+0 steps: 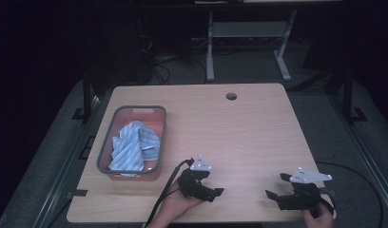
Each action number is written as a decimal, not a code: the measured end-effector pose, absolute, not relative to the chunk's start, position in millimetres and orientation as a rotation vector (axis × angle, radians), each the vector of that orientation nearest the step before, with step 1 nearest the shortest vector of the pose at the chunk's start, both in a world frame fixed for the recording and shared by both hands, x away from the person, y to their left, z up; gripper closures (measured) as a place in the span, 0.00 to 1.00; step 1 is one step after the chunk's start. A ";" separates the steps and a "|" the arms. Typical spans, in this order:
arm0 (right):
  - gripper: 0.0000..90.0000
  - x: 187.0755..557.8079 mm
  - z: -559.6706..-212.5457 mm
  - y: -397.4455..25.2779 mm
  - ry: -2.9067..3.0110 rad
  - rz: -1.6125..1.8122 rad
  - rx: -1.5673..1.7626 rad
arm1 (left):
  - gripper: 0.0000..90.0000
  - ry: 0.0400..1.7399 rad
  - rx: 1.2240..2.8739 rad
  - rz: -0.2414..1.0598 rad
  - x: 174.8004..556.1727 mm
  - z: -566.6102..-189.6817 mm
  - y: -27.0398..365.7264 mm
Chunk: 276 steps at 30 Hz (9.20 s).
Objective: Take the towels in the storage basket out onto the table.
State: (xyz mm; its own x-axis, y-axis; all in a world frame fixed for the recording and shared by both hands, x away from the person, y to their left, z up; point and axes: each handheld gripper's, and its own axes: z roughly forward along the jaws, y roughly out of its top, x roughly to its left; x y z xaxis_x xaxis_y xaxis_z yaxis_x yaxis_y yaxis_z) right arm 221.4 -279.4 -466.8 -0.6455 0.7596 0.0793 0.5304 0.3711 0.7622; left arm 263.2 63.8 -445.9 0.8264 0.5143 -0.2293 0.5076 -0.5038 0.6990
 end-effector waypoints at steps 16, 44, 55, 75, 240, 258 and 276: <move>0.15 220.9 -466.2 -278.4 2.345 1.147 1.142 | 0.24 0.728 2.241 0.013 281.7 -415.2 54.8; 0.15 220.9 -465.7 -278.9 2.350 1.148 1.130 | 0.22 0.745 2.273 0.085 317.8 -367.0 67.1; 0.15 220.8 -465.7 -278.8 2.353 1.146 1.129 | 0.22 0.804 2.275 0.132 334.4 -348.3 96.7; 0.15 221.4 -465.9 -278.3 2.355 1.144 1.123 | 0.23 0.965 2.195 0.172 359.5 -329.0 158.6; 0.15 222.3 -461.9 -280.0 2.309 1.183 1.124 | 0.85 1.088 1.935 0.133 356.4 -257.3 212.5; 0.15 222.6 -460.3 -281.0 2.298 1.190 1.129 | 0.85 1.010 2.008 0.064 369.2 -269.2 158.0; 0.15 222.3 -460.3 -282.4 2.292 1.200 1.129 | 0.85 0.947 2.048 0.014 380.4 -276.3 111.9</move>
State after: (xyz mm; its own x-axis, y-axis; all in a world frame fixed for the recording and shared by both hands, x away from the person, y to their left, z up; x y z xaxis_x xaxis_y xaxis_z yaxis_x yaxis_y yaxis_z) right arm 222.3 -282.4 -460.3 -0.6376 0.7665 0.0769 0.4999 0.3357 0.7984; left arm 380.4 111.9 -276.3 0.7125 0.6269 -0.3153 0.6170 -0.3456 0.7070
